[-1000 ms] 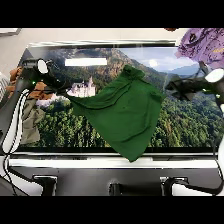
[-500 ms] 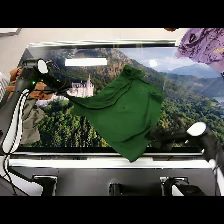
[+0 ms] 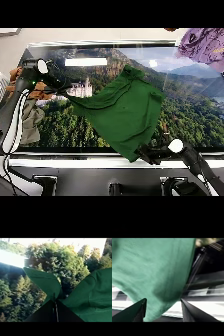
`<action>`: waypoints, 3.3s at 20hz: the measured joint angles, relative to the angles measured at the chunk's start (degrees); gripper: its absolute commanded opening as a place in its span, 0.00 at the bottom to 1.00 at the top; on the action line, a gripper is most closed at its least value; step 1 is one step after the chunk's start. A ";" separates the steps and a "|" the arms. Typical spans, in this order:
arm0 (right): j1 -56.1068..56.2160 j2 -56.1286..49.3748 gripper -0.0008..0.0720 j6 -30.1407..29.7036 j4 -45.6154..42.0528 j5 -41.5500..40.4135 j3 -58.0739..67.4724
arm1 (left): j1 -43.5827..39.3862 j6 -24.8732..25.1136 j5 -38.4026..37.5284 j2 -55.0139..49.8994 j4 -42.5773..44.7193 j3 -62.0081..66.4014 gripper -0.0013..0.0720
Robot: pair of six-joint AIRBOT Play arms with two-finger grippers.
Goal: Fold the clothes and pants, and hang the long-sleeved shirts on hangers.
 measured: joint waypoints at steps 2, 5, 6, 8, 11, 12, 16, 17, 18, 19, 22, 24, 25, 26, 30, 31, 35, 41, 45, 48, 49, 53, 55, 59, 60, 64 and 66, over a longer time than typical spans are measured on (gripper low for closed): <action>0.55 -1.16 0.65 0.94 0.90 -1.18 -0.11 | 0.00 0.00 0.04 0.00 0.00 0.00 0.04; 0.90 -3.39 0.07 0.55 3.37 -5.55 -0.26 | 0.00 0.00 0.13 0.00 0.00 0.00 0.04; 0.98 -4.09 0.06 -0.90 4.24 -7.13 -0.26 | 0.00 0.00 0.13 0.00 0.00 0.00 0.04; 1.03 -4.79 0.06 -4.26 6.60 -8.74 0.83 | 0.07 0.00 0.11 0.15 0.02 0.00 0.04; 1.05 -4.52 0.06 -12.35 7.85 -9.84 8.57 | 0.55 0.50 0.94 2.14 -0.02 0.02 0.04; 1.05 -4.37 0.06 -14.67 6.10 -9.70 13.79 | 0.74 0.74 1.55 3.28 0.00 0.20 0.04; 1.05 -4.11 0.06 -16.39 -11.32 -2.21 41.81 | 1.49 2.36 5.75 11.72 0.37 3.30 0.04; 1.05 -4.09 0.06 -16.41 -16.61 0.61 49.96 | 1.62 2.58 6.80 14.53 0.85 4.59 0.04; 1.05 -4.07 0.06 -16.46 -21.05 2.95 57.44 | 1.66 2.86 8.07 17.92 1.57 6.08 0.04; 1.05 -3.98 0.06 -16.63 -24.92 5.01 64.76 | 1.75 2.99 9.44 21.40 2.16 7.32 0.04; 1.05 -2.89 0.06 -17.75 -32.28 9.53 83.95 | 1.84 3.26 14.40 33.57 4.39 9.49 0.04; 1.05 -0.96 0.06 -18.64 -34.51 10.60 91.17 | 1.84 3.30 16.76 40.98 5.11 10.08 0.04; 1.05 0.11 0.06 -18.78 -35.34 11.19 93.29 | 1.84 3.32 17.62 44.13 5.27 10.25 0.04; 1.05 1.11 0.06 -18.75 -36.04 11.65 94.90 | 1.84 3.39 18.21 47.15 5.57 10.34 0.04; 1.07 1.70 0.06 -17.42 -37.57 12.26 97.81 | 1.84 3.23 19.98 53.51 5.84 10.34 0.04; 1.07 0.68 0.06 -16.90 -37.97 12.39 98.09 | 1.84 3.19 20.35 53.70 5.81 9.99 0.04; 1.07 -7.41 0.06 -13.44 -38.84 12.66 98.05 | 1.86 2.97 21.00 49.57 4.28 6.45 0.04; 1.07 -27.67 0.06 -8.41 -40.63 13.31 95.03 | 1.88 2.82 21.97 28.20 3.72 0.02 0.04; 1.07 -43.28 0.06 -5.27 -43.39 13.44 94.42 | 1.64 1.75 27.61 11.96 3.30 -0.94 0.04; 1.07 -52.70 0.07 -2.08 -43.50 13.29 94.29 | 1.33 0.07 31.93 3.58 0.81 -1.16 0.04; 1.07 -54.97 0.10 -1.03 -43.08 13.27 94.27 | 1.18 -0.22 32.52 1.77 -0.28 -1.18 0.04; 0.96 -60.11 0.56 1.07 -38.91 13.38 94.33 | 0.87 -0.59 31.01 -2.21 -3.48 -1.25 0.49; 0.07 -60.28 0.62 0.61 -36.09 13.90 94.49 | 1.73 -0.59 28.33 -2.16 -4.42 -1.25 0.73; -6.19 -56.02 0.64 -9.64 -27.17 18.16 94.62 | 6.32 5.22 17.66 1.70 -4.66 -1.25 0.74; -8.72 -54.31 0.68 -13.14 -25.33 20.31 94.49 | 7.98 7.85 14.05 3.13 -4.85 -1.25 0.73; -21.53 -47.80 0.70 -22.40 -18.40 26.56 89.35 | 15.67 14.14 2.73 9.94 -7.21 -5.92 0.73; -28.44 -44.96 0.70 -24.63 -16.09 29.03 82.53 | 19.50 15.52 0.24 15.04 -9.11 -13.49 0.73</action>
